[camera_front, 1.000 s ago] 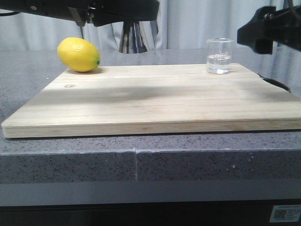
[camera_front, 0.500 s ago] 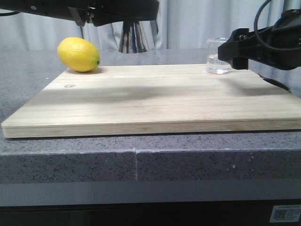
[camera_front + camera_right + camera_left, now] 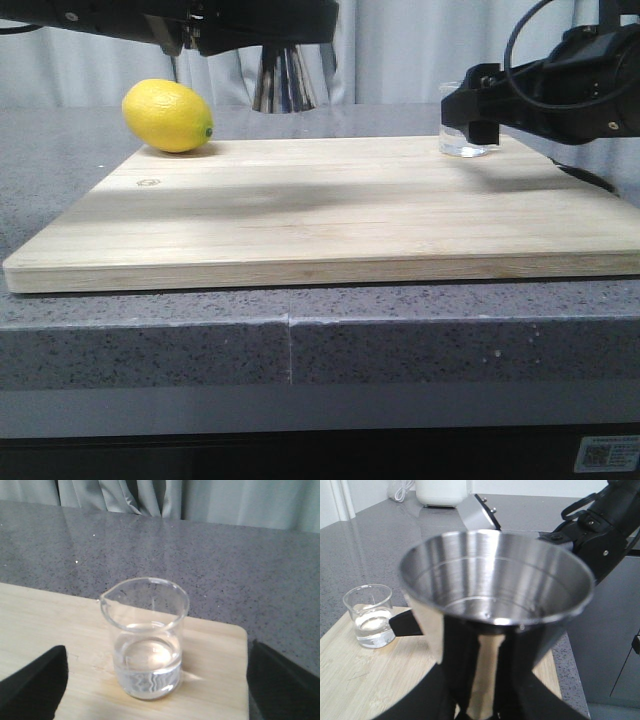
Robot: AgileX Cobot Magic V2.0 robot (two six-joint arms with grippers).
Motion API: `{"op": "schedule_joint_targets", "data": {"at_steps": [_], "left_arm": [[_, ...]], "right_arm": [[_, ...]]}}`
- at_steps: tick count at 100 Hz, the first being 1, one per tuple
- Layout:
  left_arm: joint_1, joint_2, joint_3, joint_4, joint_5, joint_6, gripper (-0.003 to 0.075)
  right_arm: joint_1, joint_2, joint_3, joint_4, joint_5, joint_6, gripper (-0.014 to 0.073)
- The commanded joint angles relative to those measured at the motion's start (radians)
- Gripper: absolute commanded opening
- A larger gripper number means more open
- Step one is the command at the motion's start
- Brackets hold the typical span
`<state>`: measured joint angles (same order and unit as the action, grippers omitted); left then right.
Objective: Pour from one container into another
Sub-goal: 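Lower the open right gripper around the glass beaker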
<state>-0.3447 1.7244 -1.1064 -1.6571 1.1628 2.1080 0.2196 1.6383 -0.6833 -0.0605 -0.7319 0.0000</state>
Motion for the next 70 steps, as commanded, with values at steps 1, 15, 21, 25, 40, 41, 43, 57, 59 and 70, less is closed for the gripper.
{"op": "schedule_joint_targets", "data": {"at_steps": [1, 15, 21, 25, 40, 41, 43, 57, 59, 70], "left_arm": [[-0.011, -0.052, -0.029, -0.080, 0.107, -0.006, -0.0019], [-0.011, -0.052, -0.029, -0.080, 0.107, -0.006, -0.0019], [-0.011, -0.052, -0.029, -0.080, 0.107, -0.006, -0.0019], [-0.011, -0.052, -0.029, -0.080, 0.107, -0.006, -0.0019], [-0.011, -0.052, -0.029, -0.080, 0.107, -0.006, -0.0019], [-0.011, -0.052, -0.029, -0.080, 0.107, -0.006, -0.0019], [-0.011, -0.052, -0.029, -0.080, 0.107, -0.006, -0.0019], [-0.011, -0.052, -0.029, -0.080, 0.107, -0.006, -0.0019], [-0.011, -0.052, -0.029, -0.080, 0.107, -0.006, -0.0019], [-0.011, -0.052, -0.029, -0.080, 0.107, -0.006, -0.0019]], "right_arm": [[0.002, -0.017, -0.045, -0.012, -0.082, 0.000, 0.0657], [0.002, 0.000, -0.066, -0.013, -0.084, 0.000, 0.0657], [0.002, 0.007, -0.076, -0.013, -0.084, 0.000, 0.0657], [0.002, 0.008, -0.084, -0.015, -0.082, 0.000, 0.0657], [0.002, 0.016, -0.113, -0.015, -0.081, 0.000, 0.0657], [0.002, 0.019, -0.114, -0.015, -0.081, 0.000, 0.0657], [0.002, 0.021, -0.118, -0.015, -0.080, 0.000, 0.0657], [0.002, 0.035, -0.126, -0.019, -0.077, 0.005, 0.0657], [0.002, 0.037, -0.126, -0.019, -0.075, 0.005, 0.0657], [0.002, 0.051, -0.126, -0.019, -0.075, 0.012, 0.0657]]}}
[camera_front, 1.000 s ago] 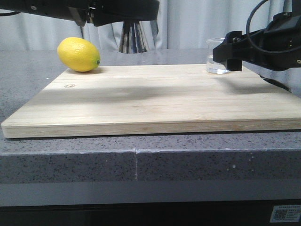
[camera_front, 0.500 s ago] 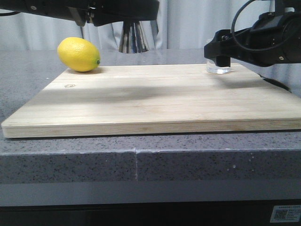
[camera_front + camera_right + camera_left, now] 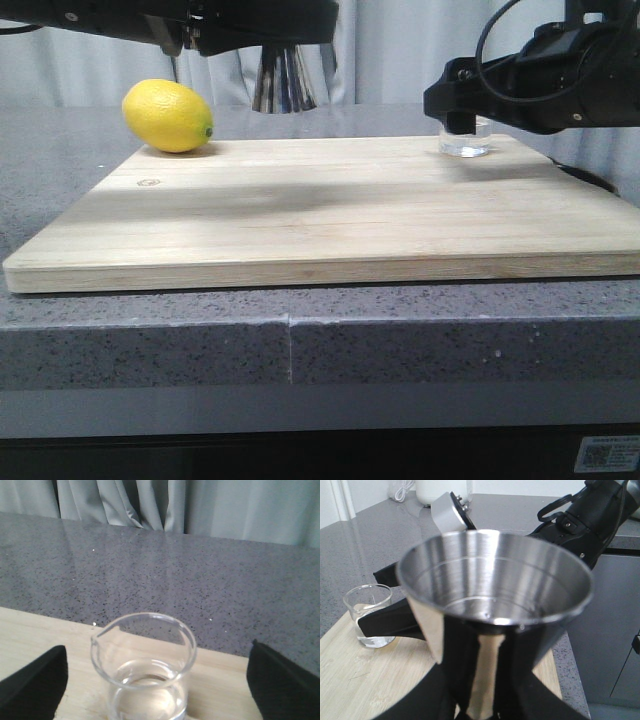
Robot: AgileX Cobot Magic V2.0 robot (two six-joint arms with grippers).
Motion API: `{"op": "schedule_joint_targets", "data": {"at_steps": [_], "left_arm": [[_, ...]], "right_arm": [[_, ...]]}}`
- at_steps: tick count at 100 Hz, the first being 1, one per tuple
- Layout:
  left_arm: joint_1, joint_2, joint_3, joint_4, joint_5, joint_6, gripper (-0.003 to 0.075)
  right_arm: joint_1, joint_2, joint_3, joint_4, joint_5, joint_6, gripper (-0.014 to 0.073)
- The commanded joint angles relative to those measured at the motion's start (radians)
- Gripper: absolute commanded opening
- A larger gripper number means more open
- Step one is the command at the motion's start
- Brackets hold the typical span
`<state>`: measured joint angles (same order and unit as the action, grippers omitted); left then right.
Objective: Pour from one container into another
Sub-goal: 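Lower the open right gripper around the glass beaker, then close the right gripper on the glass beaker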
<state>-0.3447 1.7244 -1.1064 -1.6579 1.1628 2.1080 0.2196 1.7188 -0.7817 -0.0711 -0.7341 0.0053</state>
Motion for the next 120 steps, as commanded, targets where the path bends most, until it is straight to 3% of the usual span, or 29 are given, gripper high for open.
{"op": "schedule_joint_targets", "data": {"at_steps": [1, 120], "left_arm": [[-0.011, -0.052, -0.029, -0.079, 0.107, -0.006, -0.0019], [-0.011, -0.052, -0.029, -0.079, 0.106, -0.006, -0.0019]], "right_arm": [[0.002, -0.030, -0.028, -0.009, -0.075, 0.006, 0.0657], [0.002, -0.006, -0.029, -0.034, -0.081, 0.033, 0.0657]]}}
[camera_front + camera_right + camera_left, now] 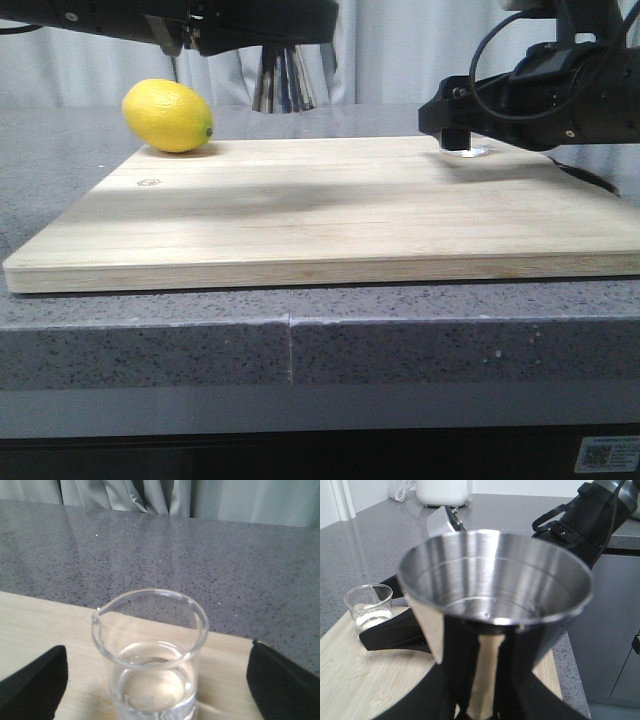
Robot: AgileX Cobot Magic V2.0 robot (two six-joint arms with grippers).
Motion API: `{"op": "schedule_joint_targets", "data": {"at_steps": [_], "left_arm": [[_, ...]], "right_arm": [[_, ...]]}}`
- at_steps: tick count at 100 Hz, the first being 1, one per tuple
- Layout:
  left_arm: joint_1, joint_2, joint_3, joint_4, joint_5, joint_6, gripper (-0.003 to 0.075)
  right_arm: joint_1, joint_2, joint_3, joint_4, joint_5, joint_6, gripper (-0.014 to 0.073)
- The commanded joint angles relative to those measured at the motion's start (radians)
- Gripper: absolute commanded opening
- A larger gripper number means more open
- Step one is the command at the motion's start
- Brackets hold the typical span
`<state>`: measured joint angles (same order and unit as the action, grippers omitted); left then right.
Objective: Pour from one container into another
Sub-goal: 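Close the right gripper on the glass beaker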
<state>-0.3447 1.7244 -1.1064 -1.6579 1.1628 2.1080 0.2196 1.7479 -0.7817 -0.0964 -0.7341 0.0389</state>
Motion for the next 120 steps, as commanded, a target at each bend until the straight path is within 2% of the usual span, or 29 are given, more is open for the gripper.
{"op": "schedule_joint_targets", "data": {"at_steps": [1, 85, 107, 120], "left_arm": [[-0.011, -0.052, -0.029, -0.079, 0.106, -0.006, -0.0019], [-0.011, -0.052, -0.029, -0.079, 0.106, -0.006, -0.0019], [-0.011, -0.052, -0.029, -0.079, 0.106, -0.006, -0.0019], [-0.011, -0.052, -0.029, -0.079, 0.106, -0.006, -0.0019]], "right_arm": [[0.002, -0.035, -0.029, -0.009, -0.081, 0.000, 0.0657], [0.002, -0.035, -0.029, -0.036, -0.086, 0.010, 0.0652], [0.002, -0.035, -0.029, -0.036, -0.086, 0.011, 0.0500], [0.002, -0.035, -0.029, -0.063, -0.086, 0.012, 0.0468]]}}
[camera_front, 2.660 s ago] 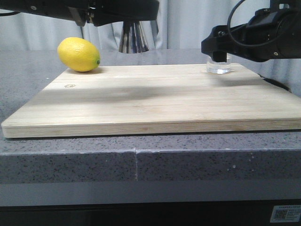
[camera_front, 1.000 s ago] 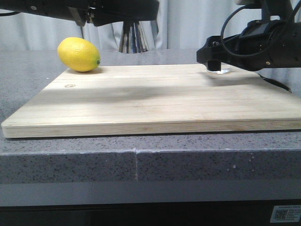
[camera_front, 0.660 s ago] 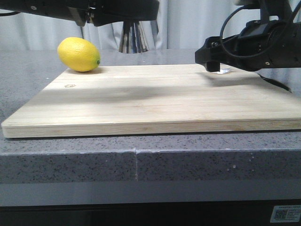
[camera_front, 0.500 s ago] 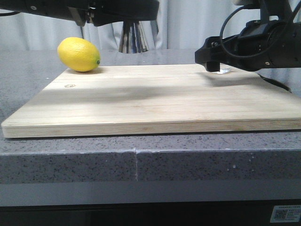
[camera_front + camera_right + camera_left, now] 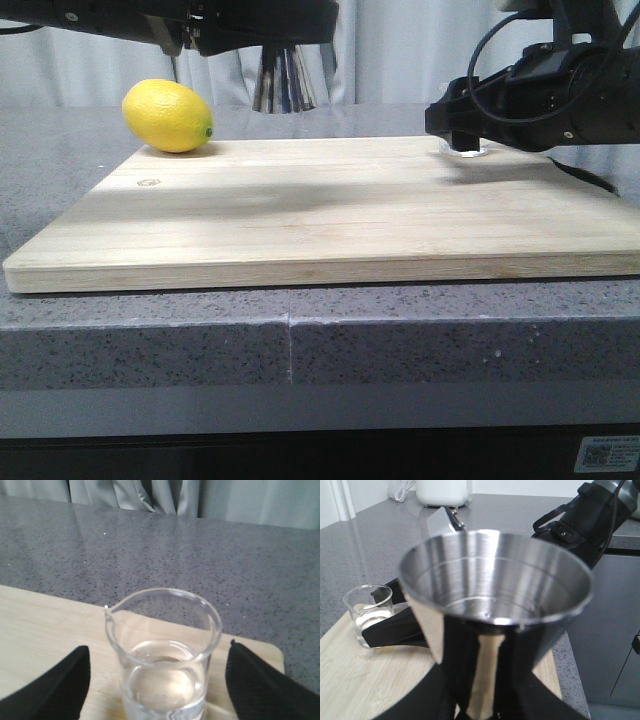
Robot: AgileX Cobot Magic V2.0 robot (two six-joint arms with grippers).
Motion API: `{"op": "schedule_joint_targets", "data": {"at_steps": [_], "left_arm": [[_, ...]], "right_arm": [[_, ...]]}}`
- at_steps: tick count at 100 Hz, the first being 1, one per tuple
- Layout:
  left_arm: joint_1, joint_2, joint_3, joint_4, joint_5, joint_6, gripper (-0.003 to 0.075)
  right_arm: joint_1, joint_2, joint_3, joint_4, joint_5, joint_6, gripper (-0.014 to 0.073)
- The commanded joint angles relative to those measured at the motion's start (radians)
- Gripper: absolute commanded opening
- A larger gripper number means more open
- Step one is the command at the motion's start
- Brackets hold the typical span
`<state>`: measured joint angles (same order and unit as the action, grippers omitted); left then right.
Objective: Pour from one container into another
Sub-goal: 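Close the right gripper on the glass beaker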
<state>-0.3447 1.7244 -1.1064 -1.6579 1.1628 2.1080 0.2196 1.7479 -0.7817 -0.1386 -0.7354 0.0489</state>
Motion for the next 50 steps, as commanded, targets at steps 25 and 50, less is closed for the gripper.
{"op": "schedule_joint_targets", "data": {"at_steps": [25, 50], "left_arm": [[-0.011, -0.052, -0.029, -0.079, 0.106, -0.006, -0.0019], [-0.011, -0.052, -0.029, -0.079, 0.106, -0.006, -0.0019]], "right_arm": [[0.002, -0.035, -0.029, -0.028, -0.085, 0.005, 0.0468], [0.002, -0.035, -0.029, -0.028, -0.085, 0.005, 0.0468]]}}
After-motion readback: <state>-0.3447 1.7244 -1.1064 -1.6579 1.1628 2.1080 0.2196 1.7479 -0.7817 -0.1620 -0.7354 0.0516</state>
